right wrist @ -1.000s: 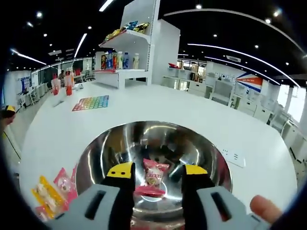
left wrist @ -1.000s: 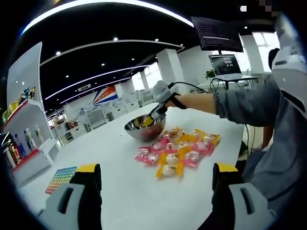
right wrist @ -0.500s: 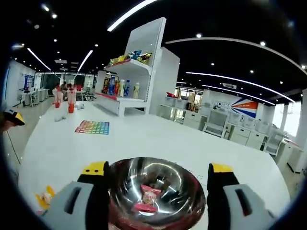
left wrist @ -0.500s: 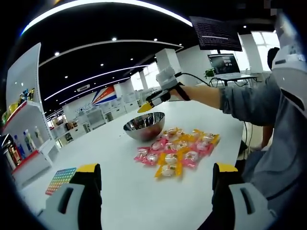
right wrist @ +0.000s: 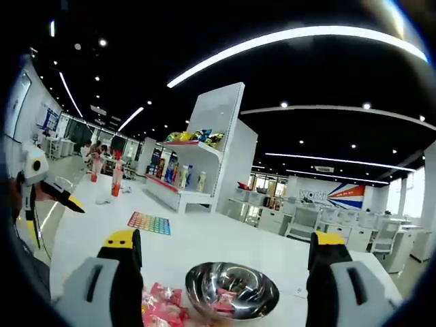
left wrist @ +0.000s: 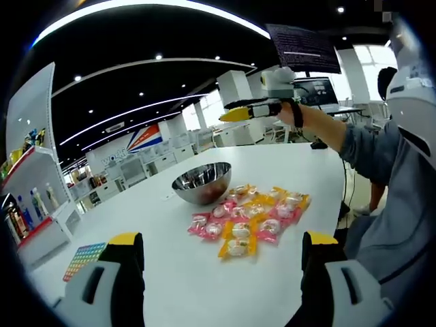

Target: Pick up the marshmallows scattered on the table and place them into the bowl on the table

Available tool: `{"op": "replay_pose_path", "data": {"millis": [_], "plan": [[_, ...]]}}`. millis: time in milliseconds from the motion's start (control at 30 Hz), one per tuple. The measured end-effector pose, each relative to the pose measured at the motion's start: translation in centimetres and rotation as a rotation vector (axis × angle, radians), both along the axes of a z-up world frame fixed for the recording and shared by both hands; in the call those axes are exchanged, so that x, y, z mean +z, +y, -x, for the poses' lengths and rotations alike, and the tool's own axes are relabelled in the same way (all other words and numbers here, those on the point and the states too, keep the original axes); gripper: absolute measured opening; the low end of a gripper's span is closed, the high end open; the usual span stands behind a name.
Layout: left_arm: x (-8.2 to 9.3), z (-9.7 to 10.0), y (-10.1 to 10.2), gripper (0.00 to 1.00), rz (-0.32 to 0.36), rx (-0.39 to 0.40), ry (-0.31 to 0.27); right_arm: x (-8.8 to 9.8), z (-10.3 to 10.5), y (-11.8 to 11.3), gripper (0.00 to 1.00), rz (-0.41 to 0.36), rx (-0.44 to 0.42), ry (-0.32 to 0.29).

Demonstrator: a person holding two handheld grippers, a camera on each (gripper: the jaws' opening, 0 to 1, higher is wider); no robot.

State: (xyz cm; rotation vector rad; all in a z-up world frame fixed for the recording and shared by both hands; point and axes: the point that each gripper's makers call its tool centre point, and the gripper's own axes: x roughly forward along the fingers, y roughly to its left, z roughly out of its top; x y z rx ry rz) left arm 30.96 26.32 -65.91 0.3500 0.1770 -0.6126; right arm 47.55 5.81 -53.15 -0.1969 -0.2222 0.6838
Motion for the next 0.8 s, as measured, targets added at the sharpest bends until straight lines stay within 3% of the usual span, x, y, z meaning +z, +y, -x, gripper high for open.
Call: {"op": "replay_pose_path", "data": {"millis": [233,467,667,800], "plan": [[0.7,-0.6,-0.6,0.96,0.025,-0.022,-0.012,1.5,6.2,-2.9,0.97,0.038,-0.025,-0.066],[0.7,-1.0,-1.0,0.96,0.026,-0.032,-0.016,1.5,12.1,-4.9,0.97,0.054,-0.053,-0.109],[0.7,-1.3,-1.6,0.96,0.031,-0.037,-0.030,-0.5,14.2,-6.0,0.97,0.048,-0.098,-0.094],[0.8,-1.2,-1.9,0.96,0.042,-0.047,-0.029,-3.3,14.9,-5.7,0.97,0.021,-0.063,-0.051]]}}
